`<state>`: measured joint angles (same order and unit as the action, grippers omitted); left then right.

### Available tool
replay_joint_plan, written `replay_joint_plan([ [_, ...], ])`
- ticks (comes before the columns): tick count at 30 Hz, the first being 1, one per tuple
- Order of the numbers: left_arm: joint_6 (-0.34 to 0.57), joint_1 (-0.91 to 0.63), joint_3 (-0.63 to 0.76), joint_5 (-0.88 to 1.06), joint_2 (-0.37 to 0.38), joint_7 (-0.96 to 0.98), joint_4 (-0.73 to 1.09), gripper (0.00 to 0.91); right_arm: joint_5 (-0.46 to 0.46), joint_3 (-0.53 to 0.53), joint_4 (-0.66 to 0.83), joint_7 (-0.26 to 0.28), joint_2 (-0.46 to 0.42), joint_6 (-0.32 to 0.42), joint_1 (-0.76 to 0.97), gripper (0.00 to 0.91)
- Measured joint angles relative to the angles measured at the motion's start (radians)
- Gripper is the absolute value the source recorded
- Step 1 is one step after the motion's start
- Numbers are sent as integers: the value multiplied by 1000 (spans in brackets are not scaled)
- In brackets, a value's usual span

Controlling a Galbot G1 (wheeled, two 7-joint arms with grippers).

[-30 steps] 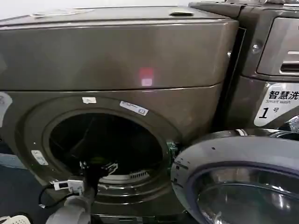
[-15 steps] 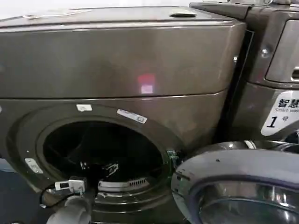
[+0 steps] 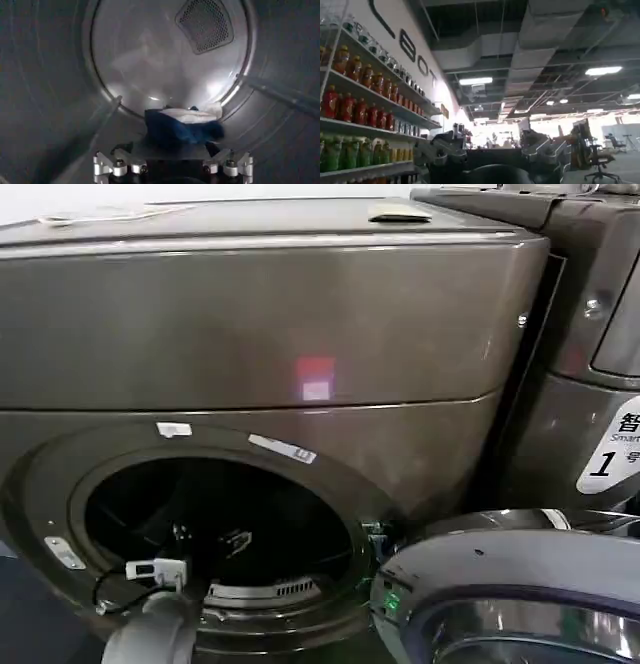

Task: Grasp the clothes from the dryer.

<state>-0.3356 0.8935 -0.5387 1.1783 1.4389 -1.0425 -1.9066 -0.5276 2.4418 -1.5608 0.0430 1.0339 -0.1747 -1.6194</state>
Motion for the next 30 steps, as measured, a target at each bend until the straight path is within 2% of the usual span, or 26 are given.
replay_joint_plan([
  [5, 218, -68, 12, 100, 1, -120, 52, 907, 0, 0, 0, 0, 2, 1, -4, 907],
  [12, 399, -141, 31, 192, -4, -212, 134, 907, 0, -6, -4, 1, 8, 2, 0, 907],
  [19, 479, -197, 50, 213, -26, -259, 214, 907, 1, -11, 1, 4, 17, 8, 0, 907],
  [30, 513, -244, 63, 175, -42, -291, 315, 907, 16, -22, -5, 5, 17, 13, 8, 907],
])
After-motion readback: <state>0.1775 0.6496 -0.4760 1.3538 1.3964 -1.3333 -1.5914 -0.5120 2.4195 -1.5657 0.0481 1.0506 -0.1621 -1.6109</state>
